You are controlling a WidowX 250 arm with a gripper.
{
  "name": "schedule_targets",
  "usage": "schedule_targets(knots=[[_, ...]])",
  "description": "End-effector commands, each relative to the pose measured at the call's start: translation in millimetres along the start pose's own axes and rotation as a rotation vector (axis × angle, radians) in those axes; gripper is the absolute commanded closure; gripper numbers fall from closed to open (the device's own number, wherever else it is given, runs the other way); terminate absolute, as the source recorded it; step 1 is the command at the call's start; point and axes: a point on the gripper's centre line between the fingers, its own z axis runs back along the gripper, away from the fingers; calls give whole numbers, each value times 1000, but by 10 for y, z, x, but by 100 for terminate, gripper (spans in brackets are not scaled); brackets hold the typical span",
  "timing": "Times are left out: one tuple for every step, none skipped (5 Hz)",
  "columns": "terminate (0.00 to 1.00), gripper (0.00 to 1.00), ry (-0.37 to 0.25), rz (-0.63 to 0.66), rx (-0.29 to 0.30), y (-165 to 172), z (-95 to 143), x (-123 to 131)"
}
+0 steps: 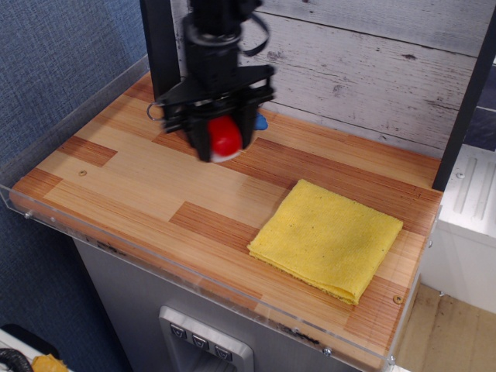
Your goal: Place the mouse in front edge of the table
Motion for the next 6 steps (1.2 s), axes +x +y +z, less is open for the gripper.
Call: schedule_targets(knots=[[0,100,-30,81,-8,324,-130,447],[0,100,-50,105,7,439,-212,647],[0,100,-42,127,36,519,-303,783],[0,100,-40,152,31,633,-434,927],[0,100,-34,166,37,697,-508,1033],[0,100,-32,180,33,733,-579,1070]])
